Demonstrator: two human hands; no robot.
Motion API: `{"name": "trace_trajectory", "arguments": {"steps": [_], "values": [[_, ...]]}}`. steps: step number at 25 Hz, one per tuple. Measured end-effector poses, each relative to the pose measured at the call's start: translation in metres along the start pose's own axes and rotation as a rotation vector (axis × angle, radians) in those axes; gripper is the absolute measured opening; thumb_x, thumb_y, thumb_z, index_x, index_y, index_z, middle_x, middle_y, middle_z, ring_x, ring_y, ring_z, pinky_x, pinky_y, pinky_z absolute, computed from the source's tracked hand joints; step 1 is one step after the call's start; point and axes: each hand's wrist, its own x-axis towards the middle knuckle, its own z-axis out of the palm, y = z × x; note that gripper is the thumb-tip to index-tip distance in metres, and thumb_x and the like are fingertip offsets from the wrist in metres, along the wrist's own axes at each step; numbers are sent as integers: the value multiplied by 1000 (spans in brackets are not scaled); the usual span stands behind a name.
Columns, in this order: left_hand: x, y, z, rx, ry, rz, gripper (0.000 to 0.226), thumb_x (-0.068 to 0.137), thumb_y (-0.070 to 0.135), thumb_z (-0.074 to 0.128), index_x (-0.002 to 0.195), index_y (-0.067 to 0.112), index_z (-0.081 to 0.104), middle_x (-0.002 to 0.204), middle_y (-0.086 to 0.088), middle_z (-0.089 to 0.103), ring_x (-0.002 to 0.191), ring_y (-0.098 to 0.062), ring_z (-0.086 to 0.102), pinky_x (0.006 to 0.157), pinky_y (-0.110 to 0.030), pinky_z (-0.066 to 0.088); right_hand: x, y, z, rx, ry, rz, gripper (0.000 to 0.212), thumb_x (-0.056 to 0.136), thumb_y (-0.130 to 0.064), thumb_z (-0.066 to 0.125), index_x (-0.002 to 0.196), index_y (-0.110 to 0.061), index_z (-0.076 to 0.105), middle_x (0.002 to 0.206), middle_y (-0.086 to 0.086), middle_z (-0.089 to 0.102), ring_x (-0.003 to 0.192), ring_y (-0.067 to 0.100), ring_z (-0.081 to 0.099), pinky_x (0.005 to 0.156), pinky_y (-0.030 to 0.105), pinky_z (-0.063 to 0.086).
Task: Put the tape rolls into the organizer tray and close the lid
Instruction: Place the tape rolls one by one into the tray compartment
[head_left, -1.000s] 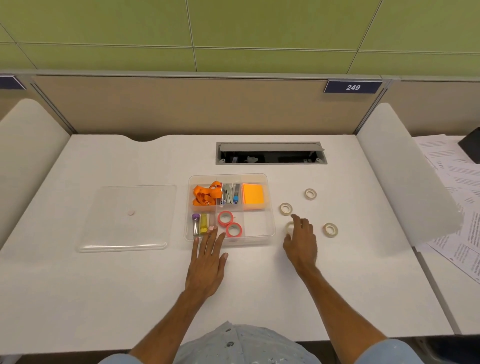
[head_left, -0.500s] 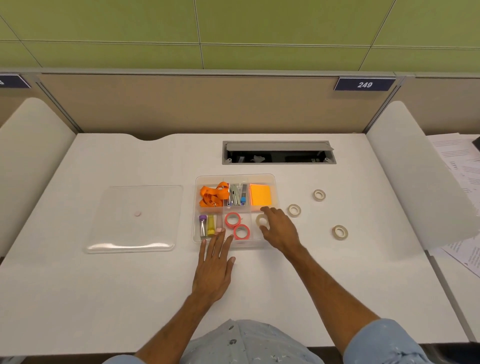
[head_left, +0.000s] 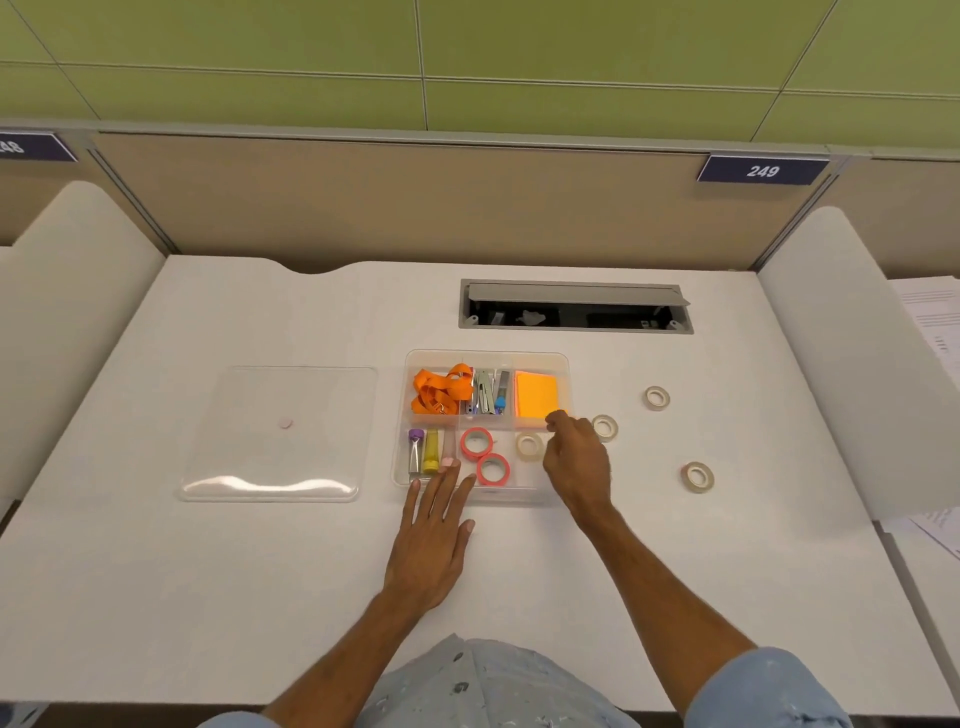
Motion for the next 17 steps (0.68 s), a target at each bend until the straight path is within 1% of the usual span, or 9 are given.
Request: {"name": "trace_trajectory", "arguments": {"steps": [2,3,5,7,10,12,14,17], "values": [[1,2,1,-15,11,-5,66,111,49,40,169,31,15,180,1,7,167,-22,4,137,-56,9,-1,14,-8,48,87,86,31,101,-2,55,128,-13,67,123,9,71,112,30,68,89,43,62],[1,3,2,-13,10,-6,65,112,49,40,169,31,15,180,1,7,167,-22,4,137,-56,9,0,22,-12,23,99,116,34,100,0,55,128,-13,68,126,8,70,116,29,66,92,44,60],[1,2,2,12,-3,-11,65,112,51,35,169,33,9,181,3,1,167,-20,-2,138,-55,5,3,36,-18,-6,92,161,40,97,3,53,131,-13,69,130,7,69,122,30,62,97,46,57],[1,2,2,28,-13,-17,66,112,53,30,169,35,3,180,4,-4,167,-18,-7,138,-53,2,6,45,-22,-15,45,200,45,97,4,51,135,-13,67,136,7,65,127,31,59,101,48,55],[1,3,1,23,-15,-19,65,112,53,31,169,34,5,180,5,-3,167,-18,-5,138,-51,0,8,54,-23,-178,-110,207,48,100,-3,55,147,-13,57,154,8,50,141,31,49,111,45,48],[0,3,1,4,-6,-21,66,112,52,33,169,34,7,180,5,-1,167,-18,-4,138,-50,-2,6,58,-21,-244,-139,205,46,101,-8,58,147,-13,56,160,8,42,146,30,44,114,44,46],[1,4,0,-14,8,-22,66,111,51,37,169,33,11,180,4,2,167,-19,-1,138,-51,-1,1,62,-19,-277,-134,194,38,103,-11,59,140,-13,59,160,7,43,146,28,45,115,42,47],[0,6,-1,-17,17,-16,66,111,49,40,169,31,16,180,2,6,167,-22,4,138,-53,3,-7,68,-17,-258,-124,180,28,104,-13,58,132,-12,63,145,6,57,134,28,54,106,41,51]]}}
